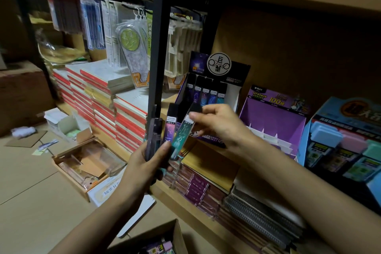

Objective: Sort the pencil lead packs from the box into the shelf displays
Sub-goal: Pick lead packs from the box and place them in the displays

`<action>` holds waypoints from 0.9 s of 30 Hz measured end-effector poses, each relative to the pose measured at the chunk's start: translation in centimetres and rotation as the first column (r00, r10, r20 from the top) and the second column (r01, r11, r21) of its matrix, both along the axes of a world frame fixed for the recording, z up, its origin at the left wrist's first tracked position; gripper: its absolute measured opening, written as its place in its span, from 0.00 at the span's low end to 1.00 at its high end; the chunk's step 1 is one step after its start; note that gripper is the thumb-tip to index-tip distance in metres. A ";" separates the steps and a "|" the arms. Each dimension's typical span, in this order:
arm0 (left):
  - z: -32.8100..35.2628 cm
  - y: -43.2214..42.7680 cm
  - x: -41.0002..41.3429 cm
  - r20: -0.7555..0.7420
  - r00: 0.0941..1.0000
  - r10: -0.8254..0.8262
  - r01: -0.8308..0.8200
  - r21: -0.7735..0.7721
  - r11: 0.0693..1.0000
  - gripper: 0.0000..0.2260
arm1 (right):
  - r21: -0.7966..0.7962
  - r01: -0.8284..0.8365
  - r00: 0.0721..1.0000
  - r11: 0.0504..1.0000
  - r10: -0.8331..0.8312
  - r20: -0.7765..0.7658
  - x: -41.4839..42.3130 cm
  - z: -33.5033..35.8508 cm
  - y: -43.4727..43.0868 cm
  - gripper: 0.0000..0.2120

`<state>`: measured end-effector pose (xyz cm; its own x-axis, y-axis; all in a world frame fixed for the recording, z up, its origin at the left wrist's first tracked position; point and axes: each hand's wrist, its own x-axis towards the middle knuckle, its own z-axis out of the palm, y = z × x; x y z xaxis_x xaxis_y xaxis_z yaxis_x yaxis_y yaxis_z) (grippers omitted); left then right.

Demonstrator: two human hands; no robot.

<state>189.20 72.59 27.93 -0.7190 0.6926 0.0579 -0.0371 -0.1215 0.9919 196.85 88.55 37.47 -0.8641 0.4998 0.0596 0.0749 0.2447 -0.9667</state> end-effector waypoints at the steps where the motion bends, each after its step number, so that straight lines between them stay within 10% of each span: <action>1: -0.1 0.0 -0.2 0.015 1.000 0.005 -0.005 0.016 1.000 0.18 | 0.013 0.033 0.999 0.999 -0.033 -0.026 0.2 0.6 0.9 0.04; 9: -0.7 0.2 -1.0 0.058 0.998 -0.012 0.008 0.063 0.998 0.16 | 0.576 0.353 0.929 0.737 -0.349 -0.122 -0.3 5.8 9.1 0.11; 12: -0.8 0.3 -1.0 0.081 0.997 -0.010 0.005 0.069 0.998 0.18 | 0.819 0.265 0.913 0.508 -0.407 -0.043 -1.2 5.6 10.9 0.18; 20: -0.7 0.3 -0.9 0.072 0.997 -0.009 0.002 0.091 0.996 0.13 | 0.954 -0.049 0.903 0.295 -0.394 0.168 -2.9 3.6 11.9 0.15; 27: -0.3 0.3 -0.8 0.080 0.996 -0.024 0.015 0.109 0.994 0.13 | 0.895 0.032 0.890 0.444 -0.420 0.177 -3.7 3.9 12.0 0.17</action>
<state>188.38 72.90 27.66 -0.7109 0.6993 0.0750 -0.1206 -0.2262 0.9666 193.10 100.57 41.36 -0.7801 0.5381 0.3192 0.5142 0.8420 -0.1628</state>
